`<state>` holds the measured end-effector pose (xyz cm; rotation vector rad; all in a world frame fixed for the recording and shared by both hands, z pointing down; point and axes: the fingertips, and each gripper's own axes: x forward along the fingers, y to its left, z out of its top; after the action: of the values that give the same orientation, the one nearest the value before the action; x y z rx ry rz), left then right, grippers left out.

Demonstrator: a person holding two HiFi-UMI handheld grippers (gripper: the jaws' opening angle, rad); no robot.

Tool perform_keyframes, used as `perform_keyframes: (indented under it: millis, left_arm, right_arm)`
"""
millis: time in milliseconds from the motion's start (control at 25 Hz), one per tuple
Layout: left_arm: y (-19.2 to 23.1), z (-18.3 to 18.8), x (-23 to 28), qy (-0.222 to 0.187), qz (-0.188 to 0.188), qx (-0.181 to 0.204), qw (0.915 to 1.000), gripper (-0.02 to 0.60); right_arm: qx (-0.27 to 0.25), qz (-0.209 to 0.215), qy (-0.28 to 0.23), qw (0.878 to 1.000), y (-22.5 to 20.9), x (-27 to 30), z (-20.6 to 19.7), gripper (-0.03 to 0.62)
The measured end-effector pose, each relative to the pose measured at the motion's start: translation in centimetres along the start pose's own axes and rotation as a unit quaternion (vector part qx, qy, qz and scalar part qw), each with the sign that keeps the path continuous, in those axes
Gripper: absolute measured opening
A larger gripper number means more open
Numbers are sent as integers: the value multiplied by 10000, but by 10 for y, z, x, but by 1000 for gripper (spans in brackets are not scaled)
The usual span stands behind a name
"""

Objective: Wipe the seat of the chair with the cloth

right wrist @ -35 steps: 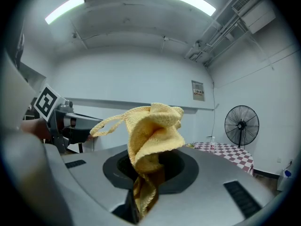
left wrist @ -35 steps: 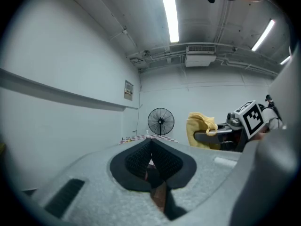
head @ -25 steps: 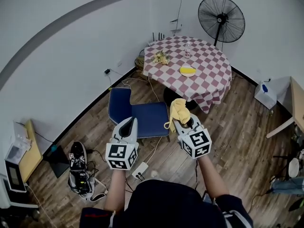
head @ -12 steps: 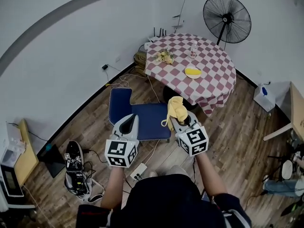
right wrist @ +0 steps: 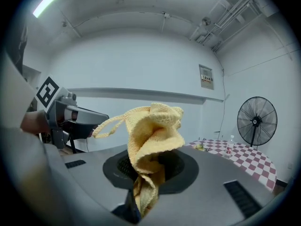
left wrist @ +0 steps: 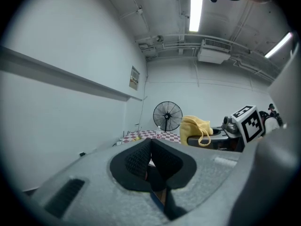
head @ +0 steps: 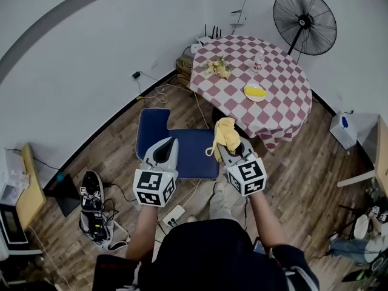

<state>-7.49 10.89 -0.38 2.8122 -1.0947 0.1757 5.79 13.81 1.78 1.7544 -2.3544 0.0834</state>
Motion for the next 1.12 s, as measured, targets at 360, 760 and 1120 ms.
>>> perform_keyframes:
  millis: [360, 760, 1120]
  left_arm:
    - [20, 17, 88, 24, 369, -67, 9993, 17]
    - [29, 5, 177, 290, 872, -261, 9954, 17]
    - [55, -26, 225, 612, 1392, -449, 9873, 17]
  right_arm:
    - [112, 223, -62, 9997, -88, 58, 8, 71]
    - [-38, 897, 141, 9959, -159, 133, -1, 71]
    - [131, 1471, 608, 9872, -181, 184, -48, 72]
